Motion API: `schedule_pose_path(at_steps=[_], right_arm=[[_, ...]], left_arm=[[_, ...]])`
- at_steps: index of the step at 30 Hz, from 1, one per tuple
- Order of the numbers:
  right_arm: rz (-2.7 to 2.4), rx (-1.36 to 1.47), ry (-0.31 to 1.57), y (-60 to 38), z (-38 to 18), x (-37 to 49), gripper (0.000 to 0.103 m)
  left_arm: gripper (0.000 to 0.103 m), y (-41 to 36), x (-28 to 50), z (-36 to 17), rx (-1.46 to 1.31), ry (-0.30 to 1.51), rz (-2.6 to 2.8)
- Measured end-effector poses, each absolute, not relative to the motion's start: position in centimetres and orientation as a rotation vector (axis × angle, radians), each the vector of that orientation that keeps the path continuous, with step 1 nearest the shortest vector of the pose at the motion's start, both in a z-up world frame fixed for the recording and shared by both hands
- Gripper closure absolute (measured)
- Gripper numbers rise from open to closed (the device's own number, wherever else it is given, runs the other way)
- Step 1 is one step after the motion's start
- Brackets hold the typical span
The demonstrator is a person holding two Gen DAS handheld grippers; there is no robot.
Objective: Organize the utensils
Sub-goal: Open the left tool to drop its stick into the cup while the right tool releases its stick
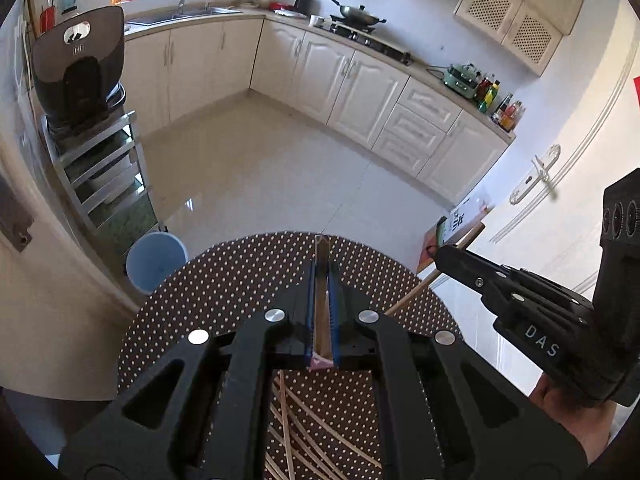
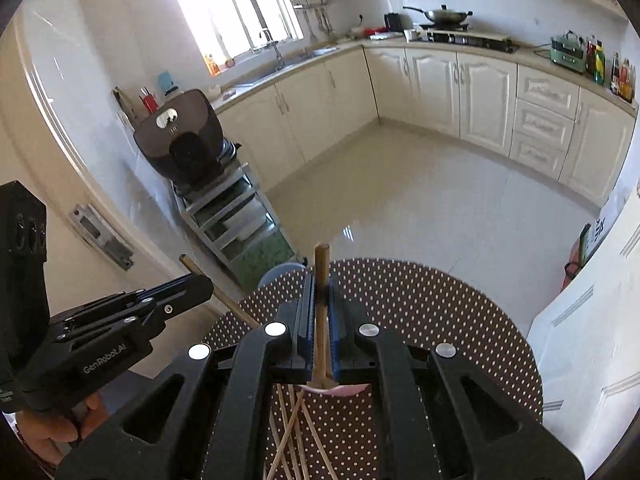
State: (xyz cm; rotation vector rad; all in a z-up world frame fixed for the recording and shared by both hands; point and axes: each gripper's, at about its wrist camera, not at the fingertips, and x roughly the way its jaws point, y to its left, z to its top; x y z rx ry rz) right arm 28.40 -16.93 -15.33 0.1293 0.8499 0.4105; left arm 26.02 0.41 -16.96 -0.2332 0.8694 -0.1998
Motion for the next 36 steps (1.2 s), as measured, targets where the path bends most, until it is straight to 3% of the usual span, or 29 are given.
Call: schedule_pose_path(at_steps=[15, 19, 21, 22, 23, 24, 36], right_arm=[[0.378, 0.21, 0.93, -17.0, -17.3, 25.9, 0.094], [0.356, 0.221, 0.914, -17.0, -16.8, 24.8, 0.083], [0.349, 0.216, 0.903, -17.0, -16.6, 24.0, 0.077], [0.349, 0.215, 0.898, -17.0, -16.4, 23.5, 0.077], [0.349, 0.214, 0.897, -17.0, -16.5, 23.1, 0.076], [0.349, 0.213, 0.897, -17.0, -16.5, 22.8, 0.075], [0.35, 0.191, 0.982, -17.1, -20.0, 20.0, 0.074]], left_arm=[[0.096, 1.4, 23.7, -17.8, -0.225, 0.939, -0.183], [0.096, 1.7, 22.6, -17.6, -0.213, 0.939, -0.177], [0.09, 1.9, 22.1, -17.6, -0.217, 0.943, -0.18], [0.076, 2.1, 21.8, -17.6, -0.217, 0.944, -0.18], [0.055, 2.3, 21.4, -17.6, -0.218, 0.941, -0.176], [0.051, 2.5, 21.1, -17.5, -0.22, 0.931, -0.174], [0.051, 3.3, 19.1, -22.4, -0.224, 1.05, -0.177]])
